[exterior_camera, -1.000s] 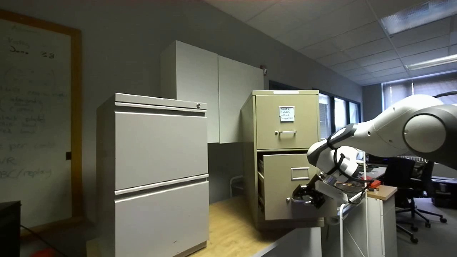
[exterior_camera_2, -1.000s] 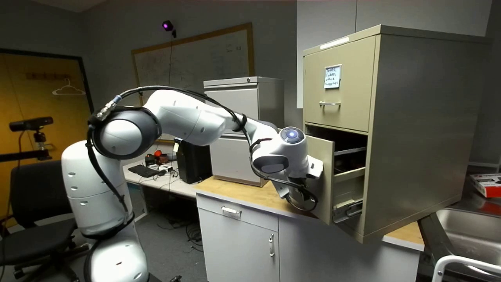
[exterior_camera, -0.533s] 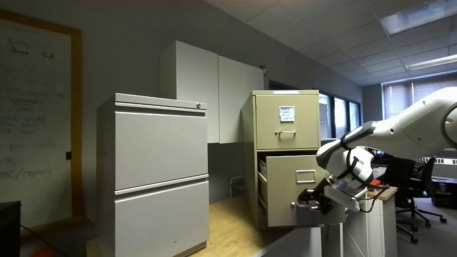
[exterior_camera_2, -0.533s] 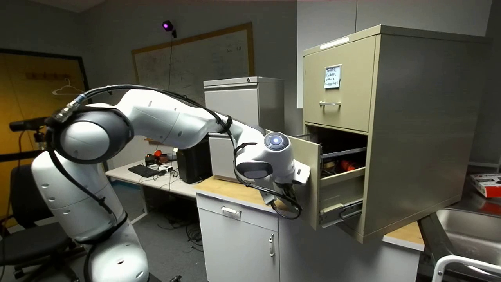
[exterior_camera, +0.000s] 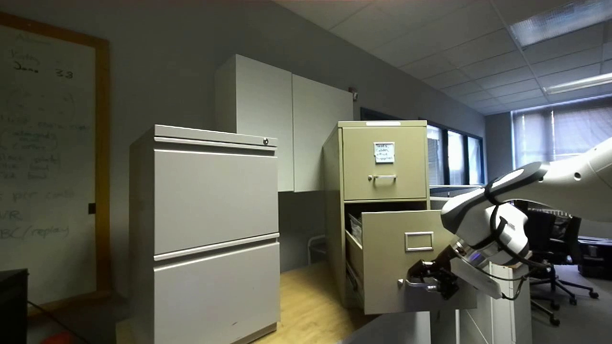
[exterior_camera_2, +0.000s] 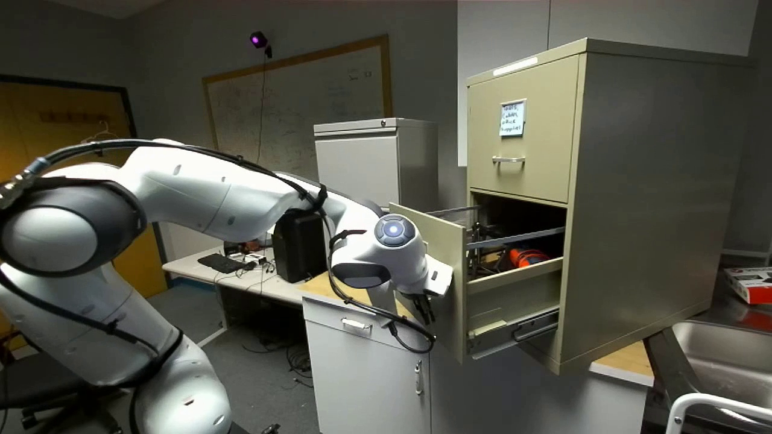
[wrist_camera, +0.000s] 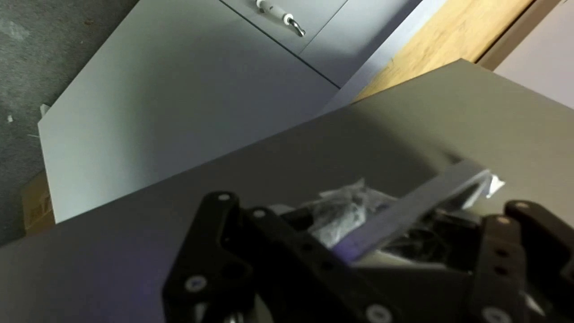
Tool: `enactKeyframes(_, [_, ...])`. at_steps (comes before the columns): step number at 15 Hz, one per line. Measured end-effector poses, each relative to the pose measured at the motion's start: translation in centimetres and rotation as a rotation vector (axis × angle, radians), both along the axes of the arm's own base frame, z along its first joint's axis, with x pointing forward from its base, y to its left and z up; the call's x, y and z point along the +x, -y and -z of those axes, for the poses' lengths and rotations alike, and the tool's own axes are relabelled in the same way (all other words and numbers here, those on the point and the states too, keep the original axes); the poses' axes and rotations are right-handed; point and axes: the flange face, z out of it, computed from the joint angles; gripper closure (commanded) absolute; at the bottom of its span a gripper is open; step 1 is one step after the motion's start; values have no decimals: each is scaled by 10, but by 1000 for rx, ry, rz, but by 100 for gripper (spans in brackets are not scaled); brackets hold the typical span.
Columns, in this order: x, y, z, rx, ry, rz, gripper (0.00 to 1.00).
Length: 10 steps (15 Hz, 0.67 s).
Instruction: Open the bottom drawer on the filing cabinet on the right
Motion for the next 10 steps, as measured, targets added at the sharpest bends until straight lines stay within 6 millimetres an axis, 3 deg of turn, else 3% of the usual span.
enactKeyframes(4, [-26,-14,4,27,22,-2,92])
enactKeyframes(5, [-32,-17,5,33,26,-2,68])
enactKeyframes(7, [-42,-24,7,42,33,-1,64])
enactKeyframes(10, [-53,-31,9,16,31,6,42])
